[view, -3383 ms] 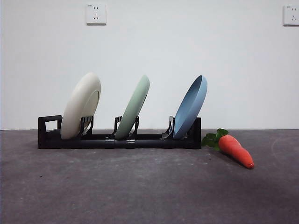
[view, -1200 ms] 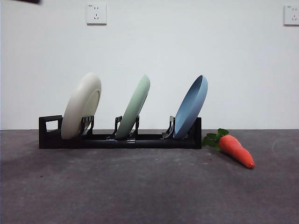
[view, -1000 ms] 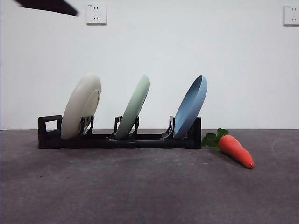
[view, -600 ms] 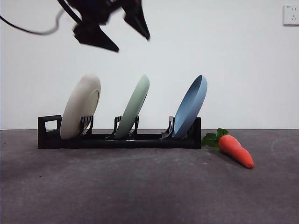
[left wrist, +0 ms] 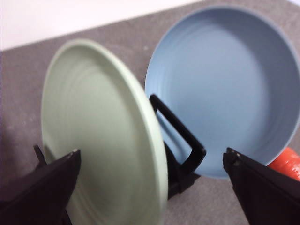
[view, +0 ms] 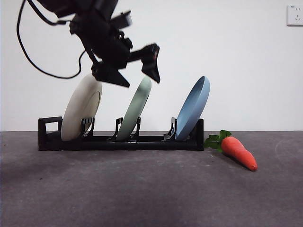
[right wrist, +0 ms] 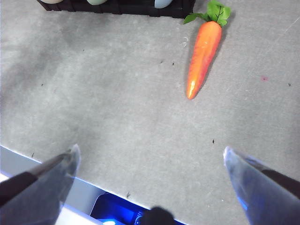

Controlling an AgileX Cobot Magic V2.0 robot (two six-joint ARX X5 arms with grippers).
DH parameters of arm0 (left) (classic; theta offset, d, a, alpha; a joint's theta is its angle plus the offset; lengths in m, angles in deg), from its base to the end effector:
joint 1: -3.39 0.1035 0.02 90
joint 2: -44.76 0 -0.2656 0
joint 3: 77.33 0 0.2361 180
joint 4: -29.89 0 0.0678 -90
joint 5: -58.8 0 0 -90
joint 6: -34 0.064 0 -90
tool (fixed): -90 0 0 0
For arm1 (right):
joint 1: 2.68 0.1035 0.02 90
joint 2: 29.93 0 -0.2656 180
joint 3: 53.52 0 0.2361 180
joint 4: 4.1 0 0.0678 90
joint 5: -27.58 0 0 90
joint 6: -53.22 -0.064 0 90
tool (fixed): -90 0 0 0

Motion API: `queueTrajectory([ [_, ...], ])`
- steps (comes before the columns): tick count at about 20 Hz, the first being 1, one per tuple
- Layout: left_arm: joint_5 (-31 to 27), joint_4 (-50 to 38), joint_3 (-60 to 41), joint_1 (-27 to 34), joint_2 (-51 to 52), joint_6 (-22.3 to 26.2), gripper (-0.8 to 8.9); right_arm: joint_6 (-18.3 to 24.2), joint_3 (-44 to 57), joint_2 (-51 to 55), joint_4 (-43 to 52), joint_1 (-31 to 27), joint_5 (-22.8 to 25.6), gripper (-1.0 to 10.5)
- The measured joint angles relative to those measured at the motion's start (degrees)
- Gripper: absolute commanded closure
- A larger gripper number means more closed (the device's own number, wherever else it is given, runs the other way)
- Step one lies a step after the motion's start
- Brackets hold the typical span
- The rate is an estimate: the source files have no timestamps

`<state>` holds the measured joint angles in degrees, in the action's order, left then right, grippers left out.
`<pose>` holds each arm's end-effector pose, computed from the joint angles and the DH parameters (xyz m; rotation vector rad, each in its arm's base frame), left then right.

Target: Take the green plate from the plate rack,put the plate on the table,take the carrot from the table,put the carrot in the plate

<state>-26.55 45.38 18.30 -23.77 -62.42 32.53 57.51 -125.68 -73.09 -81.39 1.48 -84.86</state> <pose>0.3953 -0.2087 0.2502 0.0687 0.4756 -0.5386 0.1151 0.0329 0.3049 0.0658 0.8218 0.4671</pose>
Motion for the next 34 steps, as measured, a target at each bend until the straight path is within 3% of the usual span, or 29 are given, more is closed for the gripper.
queueTrajectory([
  [6, 0.0, 0.4, 0.0, 0.0, -1.2, 0.0, 7.35, 0.0, 0.0, 0.0, 0.0, 0.0, 0.0, 2.6],
  [8, 0.0, 0.4, 0.0, 0.0, -1.2, 0.0, 8.21, 0.0, 0.0, 0.0, 0.0, 0.0, 0.0, 2.6],
  [14, 4.4, 0.5, 0.0, 0.0, -1.2, -0.6, 8.21, 0.0, 0.0, 0.0, 0.0, 0.0, 0.0, 2.6],
  [21, 5.1, 0.7, 0.0, 0.0, -0.5, -3.1, 8.21, 0.0, 0.0, 0.0, 0.0, 0.0, 0.0, 2.6],
  [28, 6.6, 1.2, 0.0, 0.0, 8.5, -3.7, 8.21, 0.0, 0.0, 0.0, 0.0, 0.0, 0.0, 2.6],
  [34, 11.6, 14.8, 0.0, -3.7, 20.0, -1.4, 8.20, 0.0, 0.0, 0.0, 0.0, 0.0, 0.0, 2.6],
])
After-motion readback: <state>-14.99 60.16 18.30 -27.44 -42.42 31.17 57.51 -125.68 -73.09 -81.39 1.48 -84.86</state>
